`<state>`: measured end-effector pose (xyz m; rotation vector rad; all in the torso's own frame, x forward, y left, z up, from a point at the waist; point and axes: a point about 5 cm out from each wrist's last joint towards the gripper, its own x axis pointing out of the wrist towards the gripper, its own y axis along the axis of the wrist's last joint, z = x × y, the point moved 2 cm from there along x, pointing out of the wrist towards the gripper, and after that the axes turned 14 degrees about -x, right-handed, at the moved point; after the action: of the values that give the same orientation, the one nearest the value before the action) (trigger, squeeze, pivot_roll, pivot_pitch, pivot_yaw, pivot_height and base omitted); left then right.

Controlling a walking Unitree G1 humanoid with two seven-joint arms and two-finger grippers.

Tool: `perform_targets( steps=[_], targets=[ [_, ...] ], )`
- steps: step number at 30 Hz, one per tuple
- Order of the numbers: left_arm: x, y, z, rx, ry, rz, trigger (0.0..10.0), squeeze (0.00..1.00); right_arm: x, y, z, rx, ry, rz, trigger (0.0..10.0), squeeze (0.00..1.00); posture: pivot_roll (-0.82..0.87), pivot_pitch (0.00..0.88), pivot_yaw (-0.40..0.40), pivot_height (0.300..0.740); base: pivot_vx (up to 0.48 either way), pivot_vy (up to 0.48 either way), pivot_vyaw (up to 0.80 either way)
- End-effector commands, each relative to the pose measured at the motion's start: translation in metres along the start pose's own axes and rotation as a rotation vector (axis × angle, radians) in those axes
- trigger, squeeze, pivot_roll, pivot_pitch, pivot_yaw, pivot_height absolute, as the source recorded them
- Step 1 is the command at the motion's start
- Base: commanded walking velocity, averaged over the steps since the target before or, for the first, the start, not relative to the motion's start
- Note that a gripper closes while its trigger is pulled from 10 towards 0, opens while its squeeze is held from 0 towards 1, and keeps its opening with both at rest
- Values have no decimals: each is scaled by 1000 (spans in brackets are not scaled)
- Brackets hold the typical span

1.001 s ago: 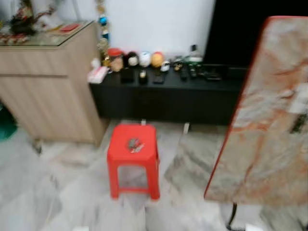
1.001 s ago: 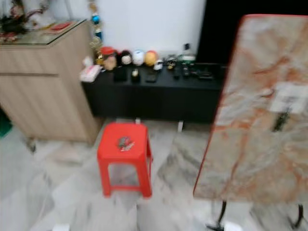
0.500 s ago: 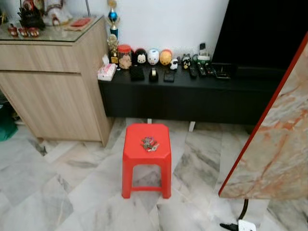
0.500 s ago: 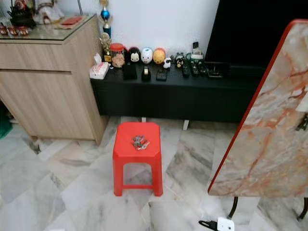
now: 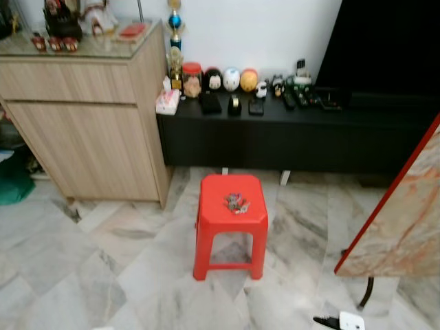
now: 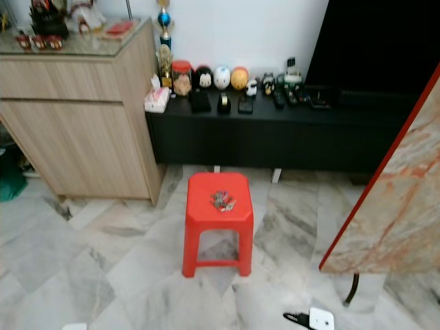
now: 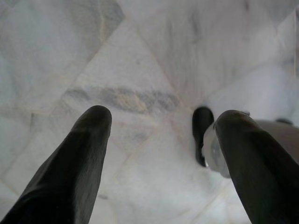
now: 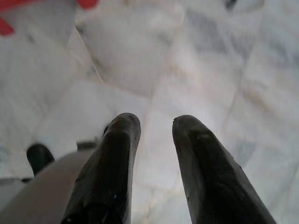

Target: Hang keys on a hook

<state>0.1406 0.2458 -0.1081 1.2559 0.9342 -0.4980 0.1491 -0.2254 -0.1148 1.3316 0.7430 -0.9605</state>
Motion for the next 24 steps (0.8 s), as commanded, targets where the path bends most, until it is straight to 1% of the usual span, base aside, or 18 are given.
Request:
perform_targets(
  steps=[1, 3, 9, 11, 13, 15, 17, 19, 20, 21, 22, 24],
  targets=[
    [0, -4, 0, -8, 10, -22, 10000, 0, 0, -3, -1, 5, -2, -5, 10000, 0, -40, 0, -40, 740, 0, 0, 0],
    [0, -4, 0, -7, 7, -23, 10000, 0, 0, -3, -5, 7, 12, -7, 10000, 0, -39, 0, -40, 740, 0, 0, 0],
    [0, -1, 0, -15, -2, -13, 10000, 0, 0, -2, -6, 5, 13, 1, 10000, 0, -39, 0, -37, 740, 0, 0, 0],
    [0, -1, -1, -2, 4, -16, 10000, 0, -1, -8, -3, -1, 15, -8, 10000, 0, -40, 0, -37, 740, 0, 0, 0],
    [0, -1, -1, -7, 8, -16, 10000, 0, -2, -12, 1, -19, 17, -17, 10000, 0, -40, 0, -37, 740, 0, 0, 0],
    [0, -1, -2, -7, 12, -17, 10000, 0, -2, -14, 1, -36, 20, -21, 10000, 0, -39, 0, -36, 740, 0, 0, 0],
    [0, -1, -3, -5, 18, -17, 10000, 0, -2, -14, -7, -49, 33, -17, 10000, 0, -38, 0, -35, 740, 0, 0, 0],
    [0, -1, -3, 1, 21, -18, 10000, 0, -1, -11, -16, -63, 42, -15, 10000, 0, -37, 0, -35, 740, 0, 0, 563],
    [0, -1, -4, 6, 20, -19, 10000, 0, -1, -9, -24, -67, 49, -17, 10000, 0, -38, 0, -33, 740, 255, 0, 800],
    [0, -1, -4, 7, 20, -20, 10000, 0, 0, -9, -26, -66, 51, -17, 10000, 0, -38, 0, -33, 740, 255, 0, 800],
    [0, -1, -4, 15, 18, -20, 10000, 0, 0, -5, -33, -57, 57, -11, 10000, 0, -38, 0, -33, 740, 326, 0, 800],
    [0, -1, -4, 18, 17, -20, 10000, 0, 0, -1, -39, -37, 66, -4, 10000, 0, -39, 0, -32, 740, 330, 0, 678]
  ],
)
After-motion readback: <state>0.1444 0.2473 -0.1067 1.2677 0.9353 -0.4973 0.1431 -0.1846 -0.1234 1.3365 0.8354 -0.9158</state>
